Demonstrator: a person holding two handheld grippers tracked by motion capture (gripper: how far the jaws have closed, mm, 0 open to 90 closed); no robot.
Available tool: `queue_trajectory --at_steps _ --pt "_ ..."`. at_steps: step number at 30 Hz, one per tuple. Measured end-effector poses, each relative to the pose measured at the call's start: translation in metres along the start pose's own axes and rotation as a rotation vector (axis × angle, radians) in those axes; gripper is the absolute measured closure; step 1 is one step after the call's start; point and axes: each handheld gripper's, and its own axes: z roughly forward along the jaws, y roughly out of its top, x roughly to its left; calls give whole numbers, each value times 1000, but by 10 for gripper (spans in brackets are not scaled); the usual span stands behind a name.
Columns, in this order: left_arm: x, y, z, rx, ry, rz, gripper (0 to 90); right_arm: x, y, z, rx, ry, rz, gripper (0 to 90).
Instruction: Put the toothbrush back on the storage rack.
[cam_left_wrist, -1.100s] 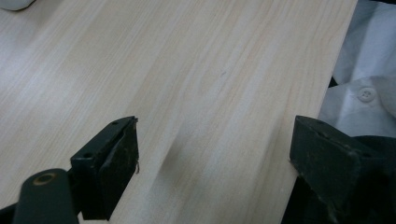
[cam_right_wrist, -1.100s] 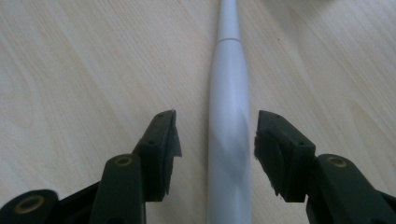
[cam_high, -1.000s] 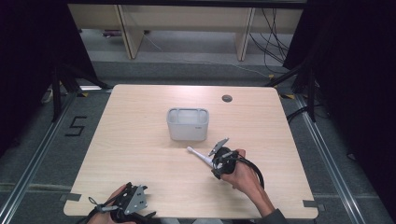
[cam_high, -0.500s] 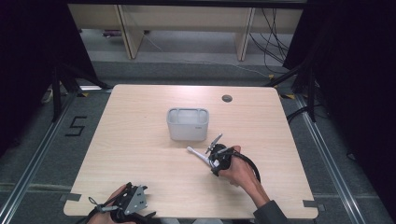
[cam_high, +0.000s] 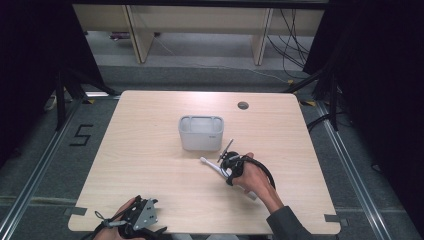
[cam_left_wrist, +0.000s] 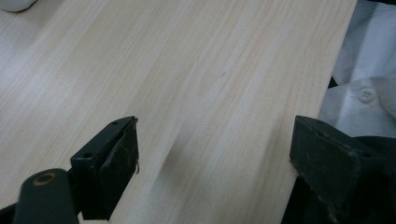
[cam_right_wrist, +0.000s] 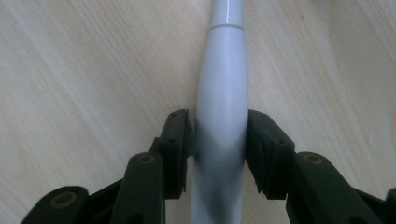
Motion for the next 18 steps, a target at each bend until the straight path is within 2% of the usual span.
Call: queue_trajectory --at_steps 2,4,5,6,9,10,11,13,14,15,17,18 --pt "0 0 0 -4 0 -1 153 0 1 0 10 3 17 616" --pt "-1 0 0 1 13 2 153 -2 3 1 12 1 -11 633" --pt "-1 0 0 3 6 2 153 0 4 0 36 12 22 645" --pt "0 0 0 2 -1 0 154 -1 5 0 37 4 2 649" --pt "-1 0 0 -3 12 -1 153 -1 8 0 60 10 19 655" --pt "-1 0 0 -2 5 -1 153 -2 9 2 61 14 -8 656" --pt "0 0 0 0 -3 -1 153 -1 11 1 76 10 3 657" --pt "0 0 0 -2 1 0 153 -1 13 2 87 5 -5 657" --pt "-1 0 0 -1 16 1 153 -1 13 2 91 12 -3 658" --pt "-1 0 0 -3 5 0 153 1 16 2 110 2 10 658" --pt "0 0 0 3 10 4 154 1 18 1 126 10 3 659" --pt "0 0 0 -2 6 1 153 -1 19 2 138 -17 -21 660"
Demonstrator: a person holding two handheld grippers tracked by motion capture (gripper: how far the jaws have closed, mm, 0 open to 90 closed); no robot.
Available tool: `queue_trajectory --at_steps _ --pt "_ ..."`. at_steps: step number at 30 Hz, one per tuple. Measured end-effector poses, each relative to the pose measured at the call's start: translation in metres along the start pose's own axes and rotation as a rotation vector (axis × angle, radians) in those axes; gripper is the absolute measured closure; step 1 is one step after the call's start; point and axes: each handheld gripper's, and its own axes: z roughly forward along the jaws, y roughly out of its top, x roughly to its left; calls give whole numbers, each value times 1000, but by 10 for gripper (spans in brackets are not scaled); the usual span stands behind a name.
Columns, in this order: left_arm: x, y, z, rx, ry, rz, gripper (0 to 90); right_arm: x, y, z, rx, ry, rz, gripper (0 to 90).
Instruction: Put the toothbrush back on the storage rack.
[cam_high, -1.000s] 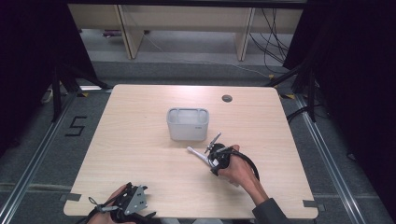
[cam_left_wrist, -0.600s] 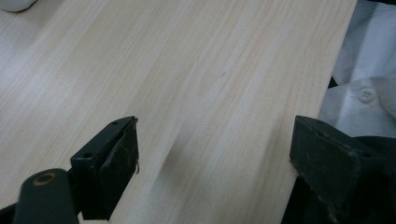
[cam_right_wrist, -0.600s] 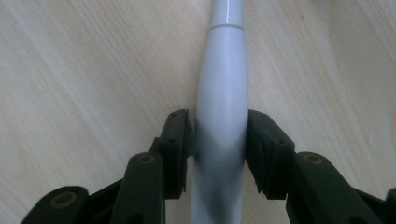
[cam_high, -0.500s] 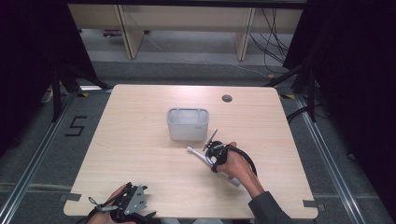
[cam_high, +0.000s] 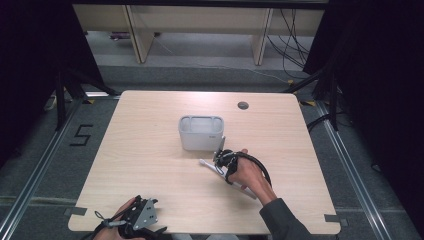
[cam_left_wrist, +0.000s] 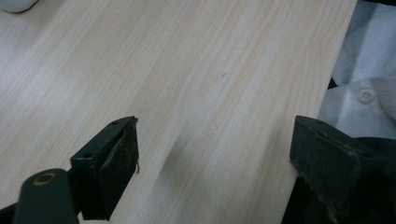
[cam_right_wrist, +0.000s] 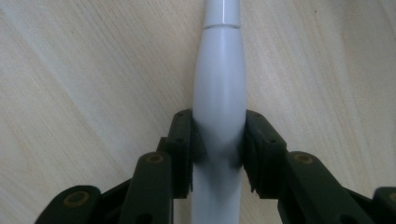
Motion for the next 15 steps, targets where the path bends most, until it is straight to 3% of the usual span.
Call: queue_trajectory --at_steps 5,7,8,15 --pt "0 0 0 3 10 2 153 3 2 0 17 -5 2 662" --pt "-1 0 0 0 11 1 154 2 2 0 18 -19 -19 662" --pt "0 0 0 1 0 1 154 6 3 0 14 -3 14 663" --pt "0 0 0 4 12 3 154 7 0 -1 4 4 1 665"
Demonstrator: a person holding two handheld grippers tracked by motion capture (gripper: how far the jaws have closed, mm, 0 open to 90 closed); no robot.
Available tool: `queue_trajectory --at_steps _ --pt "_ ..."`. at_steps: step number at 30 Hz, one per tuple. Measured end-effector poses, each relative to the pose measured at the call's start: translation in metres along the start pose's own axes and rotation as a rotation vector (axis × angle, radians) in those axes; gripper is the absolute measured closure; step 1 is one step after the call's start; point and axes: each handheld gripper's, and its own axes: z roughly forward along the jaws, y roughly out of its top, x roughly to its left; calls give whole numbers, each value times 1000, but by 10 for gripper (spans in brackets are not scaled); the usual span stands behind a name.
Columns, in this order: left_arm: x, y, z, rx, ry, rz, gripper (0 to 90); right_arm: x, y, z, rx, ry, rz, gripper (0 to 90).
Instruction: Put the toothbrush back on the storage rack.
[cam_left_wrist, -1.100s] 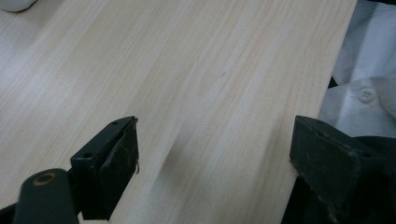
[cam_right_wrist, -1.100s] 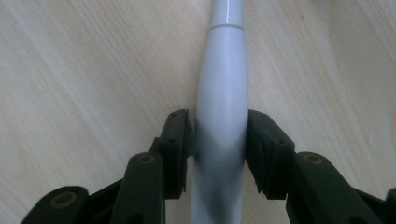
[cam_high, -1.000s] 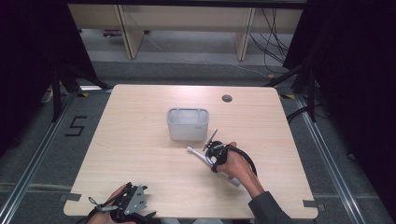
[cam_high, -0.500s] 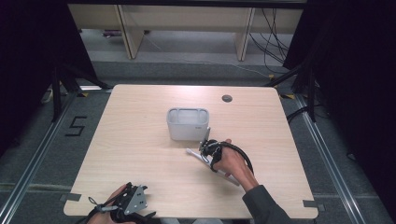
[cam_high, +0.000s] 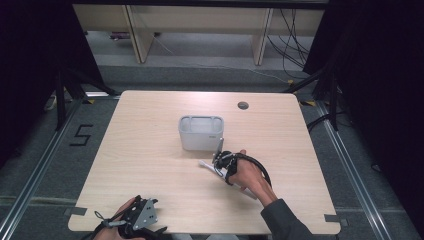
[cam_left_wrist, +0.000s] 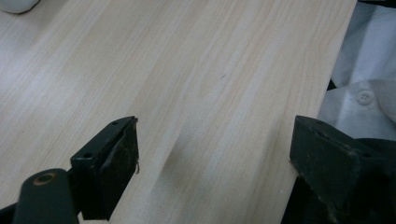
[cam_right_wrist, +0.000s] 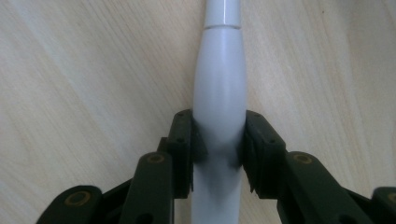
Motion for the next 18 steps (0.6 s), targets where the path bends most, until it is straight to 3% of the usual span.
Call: queue_trajectory --at_steps 1,2,3,4,8,9,10,11,12,15,16,18 --pt "3 1 -2 12 -48 2 154 -3 -3 -2 -18 -13 -30 665" --pt "3 1 -2 12 -48 2 154 -3 -3 -2 -18 -13 -30 665" --pt "1 0 0 -9 -14 -4 154 1 -4 -4 -25 1 0 665" --pt "0 0 0 -5 -1 -2 154 1 -6 -7 -41 -4 -9 666" --pt "1 0 0 -7 -19 -10 154 3 -13 -19 -121 11 -19 666" --pt "1 0 0 -13 -21 -7 153 1 -16 -22 -157 11 -42 667" --pt "1 1 -1 1 -44 -8 153 1 -16 -22 -157 11 -42 667" --pt "0 0 0 0 2 -1 154 0 -18 -22 -173 13 -25 666" --pt "1 0 0 0 -13 -3 154 0 -20 -23 -195 18 -14 667" --pt "0 0 0 -2 -2 -3 153 -1 -25 -25 -223 9 -5 667" --pt "1 0 0 3 2 3 153 -2 -28 -26 -246 3 -24 667" --pt "1 0 0 -7 -24 -9 154 -2 -34 -32 -286 9 -11 667"
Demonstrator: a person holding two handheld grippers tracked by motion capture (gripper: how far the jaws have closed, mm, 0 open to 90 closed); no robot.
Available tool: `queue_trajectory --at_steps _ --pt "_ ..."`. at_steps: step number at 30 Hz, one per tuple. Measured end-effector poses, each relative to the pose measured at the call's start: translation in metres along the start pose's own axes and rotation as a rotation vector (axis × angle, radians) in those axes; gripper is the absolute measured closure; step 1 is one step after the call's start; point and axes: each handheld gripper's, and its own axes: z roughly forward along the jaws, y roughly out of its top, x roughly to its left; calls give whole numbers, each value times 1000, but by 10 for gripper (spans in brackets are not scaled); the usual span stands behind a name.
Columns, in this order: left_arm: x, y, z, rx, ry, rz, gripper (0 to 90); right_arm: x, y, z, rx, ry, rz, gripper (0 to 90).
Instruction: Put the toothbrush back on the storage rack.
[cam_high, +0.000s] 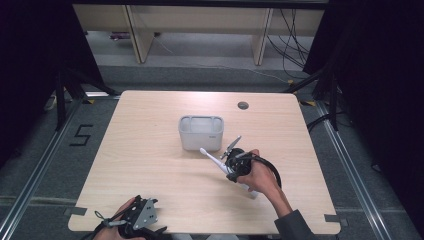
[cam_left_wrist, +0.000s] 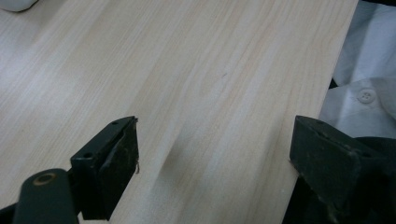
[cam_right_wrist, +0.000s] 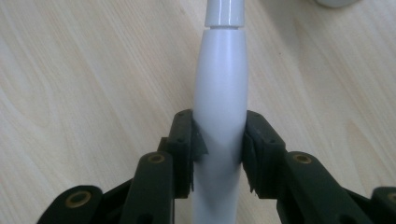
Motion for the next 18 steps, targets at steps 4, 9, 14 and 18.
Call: queue_trajectory --at_steps 4,9,14,18 --pt "0 0 0 -1 0 -1 153 1 -5 -9 -46 -4 5 667" --pt "0 0 0 0 0 0 154 -3 -12 -26 -182 -8 10 667" --pt "1 0 0 -2 2 0 153 -6 -20 -38 -258 -39 1 667" --pt "0 0 0 1 2 1 153 -9 -23 -44 -320 -37 22 666"
